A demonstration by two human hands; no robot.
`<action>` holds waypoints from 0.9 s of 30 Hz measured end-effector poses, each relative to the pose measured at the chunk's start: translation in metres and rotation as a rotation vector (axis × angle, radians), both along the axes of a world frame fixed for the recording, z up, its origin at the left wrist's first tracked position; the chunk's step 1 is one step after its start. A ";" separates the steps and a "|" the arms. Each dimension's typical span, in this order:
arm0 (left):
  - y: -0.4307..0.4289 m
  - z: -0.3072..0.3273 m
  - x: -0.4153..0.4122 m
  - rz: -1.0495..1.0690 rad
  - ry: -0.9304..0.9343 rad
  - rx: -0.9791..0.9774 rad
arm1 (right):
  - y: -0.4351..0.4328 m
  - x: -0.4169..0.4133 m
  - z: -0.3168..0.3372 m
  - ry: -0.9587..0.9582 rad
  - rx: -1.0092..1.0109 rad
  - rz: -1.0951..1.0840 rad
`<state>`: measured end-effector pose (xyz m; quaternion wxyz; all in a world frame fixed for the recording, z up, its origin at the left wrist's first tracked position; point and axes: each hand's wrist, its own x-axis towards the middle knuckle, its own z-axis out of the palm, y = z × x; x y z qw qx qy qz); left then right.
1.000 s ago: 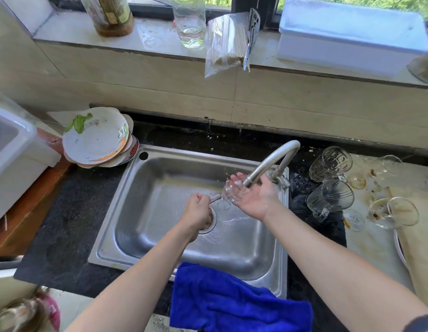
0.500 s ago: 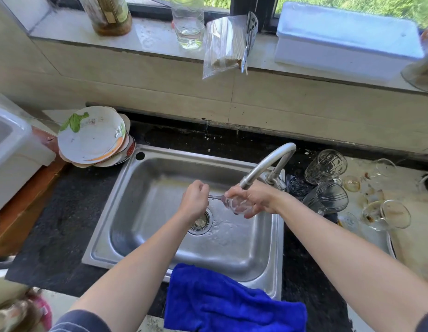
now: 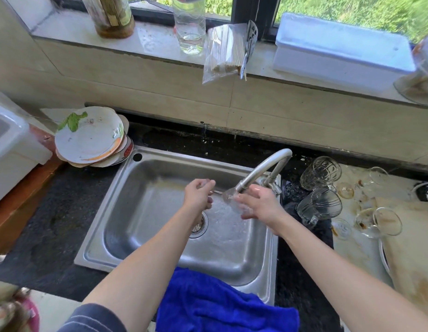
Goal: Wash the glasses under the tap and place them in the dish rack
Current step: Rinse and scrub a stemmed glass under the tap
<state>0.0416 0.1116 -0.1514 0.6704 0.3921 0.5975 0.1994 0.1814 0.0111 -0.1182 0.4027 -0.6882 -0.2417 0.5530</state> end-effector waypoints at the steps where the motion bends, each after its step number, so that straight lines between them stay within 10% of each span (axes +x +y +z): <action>1: -0.005 -0.004 0.010 0.028 -0.075 -0.110 | -0.003 0.002 0.002 -0.208 0.055 0.033; 4: -0.023 -0.005 0.036 0.082 -0.226 -0.332 | -0.016 0.008 0.007 -0.585 0.166 0.101; 11: -0.033 -0.010 0.068 0.256 -0.254 -0.379 | -0.042 0.016 0.005 -0.800 0.294 0.096; 27: -0.022 -0.022 0.032 -0.045 0.188 -0.020 | -0.043 -0.002 0.006 -0.696 0.355 0.197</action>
